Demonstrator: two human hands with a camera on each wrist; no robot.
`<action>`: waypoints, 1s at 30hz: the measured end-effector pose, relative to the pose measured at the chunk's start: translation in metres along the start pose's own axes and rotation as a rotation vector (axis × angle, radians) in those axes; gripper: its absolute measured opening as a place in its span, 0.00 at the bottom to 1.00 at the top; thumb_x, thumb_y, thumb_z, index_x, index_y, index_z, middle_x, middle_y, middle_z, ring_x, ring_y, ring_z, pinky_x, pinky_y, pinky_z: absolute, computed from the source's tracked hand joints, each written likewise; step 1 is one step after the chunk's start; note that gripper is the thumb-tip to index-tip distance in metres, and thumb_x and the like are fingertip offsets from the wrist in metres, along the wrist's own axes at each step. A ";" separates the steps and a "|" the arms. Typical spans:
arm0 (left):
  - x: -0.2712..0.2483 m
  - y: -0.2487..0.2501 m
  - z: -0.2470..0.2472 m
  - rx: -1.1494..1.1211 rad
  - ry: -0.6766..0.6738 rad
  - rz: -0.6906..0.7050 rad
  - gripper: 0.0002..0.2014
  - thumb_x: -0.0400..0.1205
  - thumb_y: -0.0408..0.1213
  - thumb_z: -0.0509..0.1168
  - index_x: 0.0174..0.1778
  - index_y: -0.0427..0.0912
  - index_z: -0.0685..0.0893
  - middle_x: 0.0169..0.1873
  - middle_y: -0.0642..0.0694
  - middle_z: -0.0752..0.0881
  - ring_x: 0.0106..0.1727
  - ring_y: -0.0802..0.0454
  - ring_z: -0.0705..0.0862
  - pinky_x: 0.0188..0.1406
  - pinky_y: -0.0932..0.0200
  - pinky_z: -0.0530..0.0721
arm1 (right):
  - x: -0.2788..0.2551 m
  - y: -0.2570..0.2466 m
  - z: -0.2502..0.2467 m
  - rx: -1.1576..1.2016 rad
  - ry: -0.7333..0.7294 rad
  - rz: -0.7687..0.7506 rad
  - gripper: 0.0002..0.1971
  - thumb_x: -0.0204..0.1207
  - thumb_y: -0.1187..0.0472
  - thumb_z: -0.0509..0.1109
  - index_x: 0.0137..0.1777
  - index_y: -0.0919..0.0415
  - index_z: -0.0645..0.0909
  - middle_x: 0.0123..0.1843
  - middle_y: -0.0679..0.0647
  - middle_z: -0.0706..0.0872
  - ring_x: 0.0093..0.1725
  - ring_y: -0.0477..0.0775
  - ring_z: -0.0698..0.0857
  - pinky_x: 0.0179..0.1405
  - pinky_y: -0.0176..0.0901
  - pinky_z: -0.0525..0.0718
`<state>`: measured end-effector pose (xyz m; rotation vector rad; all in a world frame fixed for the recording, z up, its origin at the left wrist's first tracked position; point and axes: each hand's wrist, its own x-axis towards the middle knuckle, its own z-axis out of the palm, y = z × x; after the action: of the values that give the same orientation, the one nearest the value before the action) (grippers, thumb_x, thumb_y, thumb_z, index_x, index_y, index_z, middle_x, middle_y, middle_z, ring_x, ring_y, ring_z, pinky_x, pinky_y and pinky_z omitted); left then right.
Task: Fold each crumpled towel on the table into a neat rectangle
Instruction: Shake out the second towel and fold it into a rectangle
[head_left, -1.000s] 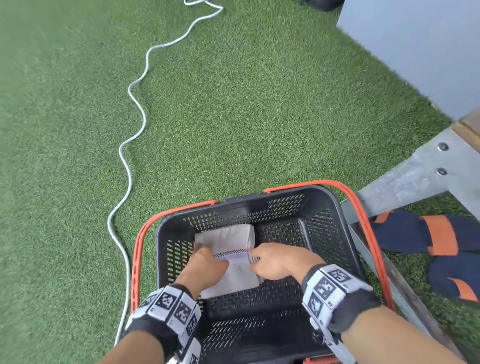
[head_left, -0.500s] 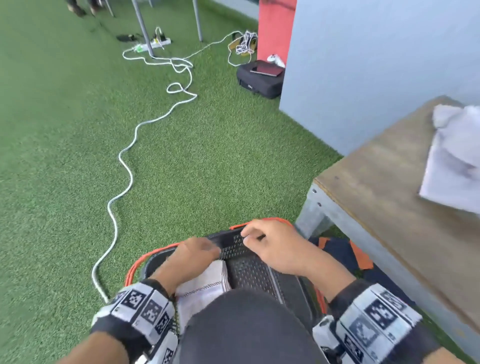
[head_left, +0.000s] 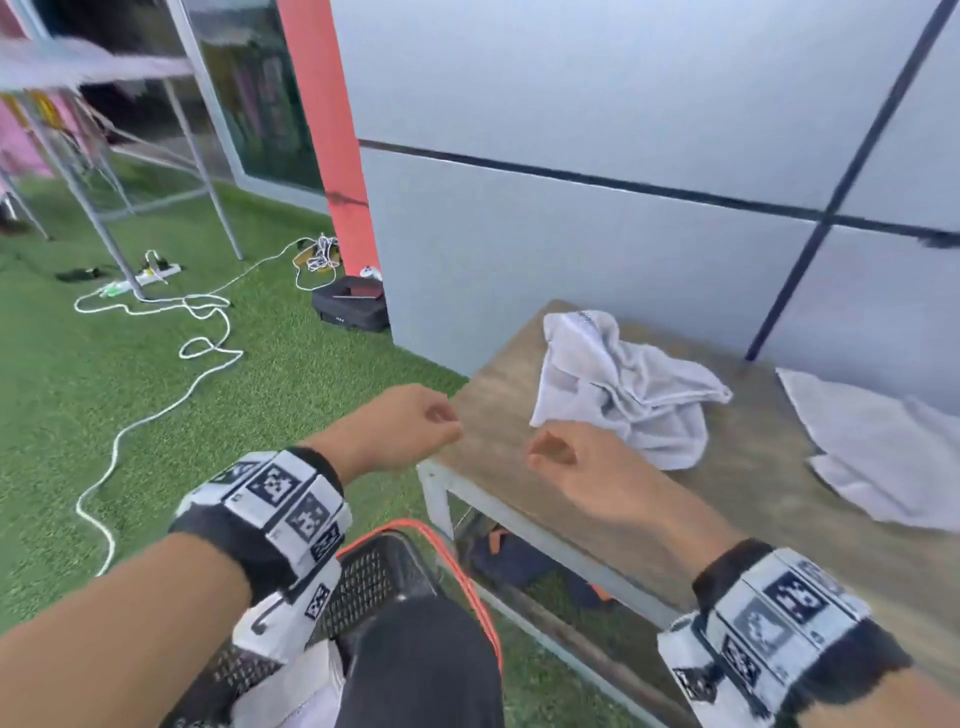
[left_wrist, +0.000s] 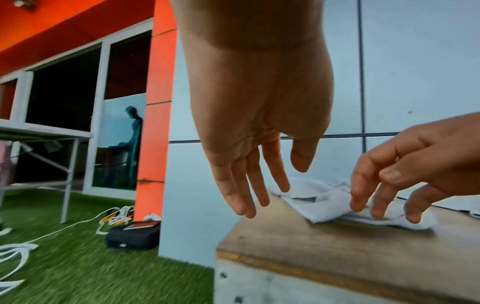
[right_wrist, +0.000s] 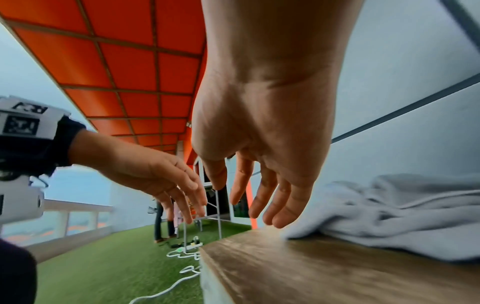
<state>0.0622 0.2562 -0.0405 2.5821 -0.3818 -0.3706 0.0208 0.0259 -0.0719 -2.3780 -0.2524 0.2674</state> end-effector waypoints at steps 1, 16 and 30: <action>0.009 0.016 0.002 0.028 -0.016 0.022 0.12 0.86 0.48 0.64 0.60 0.48 0.88 0.58 0.51 0.88 0.53 0.55 0.85 0.52 0.60 0.77 | -0.004 0.011 -0.008 -0.007 0.023 0.040 0.06 0.85 0.54 0.67 0.58 0.49 0.83 0.59 0.45 0.85 0.60 0.49 0.84 0.53 0.40 0.79; 0.139 0.127 0.101 0.242 -0.126 0.080 0.07 0.84 0.44 0.58 0.48 0.44 0.71 0.45 0.45 0.79 0.51 0.41 0.82 0.45 0.53 0.72 | 0.032 0.111 -0.047 -0.245 0.119 0.123 0.09 0.76 0.48 0.57 0.51 0.38 0.77 0.72 0.45 0.73 0.78 0.61 0.64 0.80 0.61 0.61; 0.158 0.129 0.119 0.266 0.056 0.091 0.10 0.81 0.35 0.60 0.35 0.54 0.76 0.41 0.49 0.84 0.45 0.45 0.83 0.42 0.52 0.82 | 0.011 0.135 -0.053 -0.252 0.213 0.070 0.16 0.84 0.52 0.58 0.68 0.54 0.79 0.70 0.46 0.78 0.70 0.55 0.74 0.67 0.49 0.71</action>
<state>0.1438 0.0438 -0.1042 2.8128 -0.5605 -0.2278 0.0597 -0.1029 -0.1276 -2.6429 -0.1077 0.0133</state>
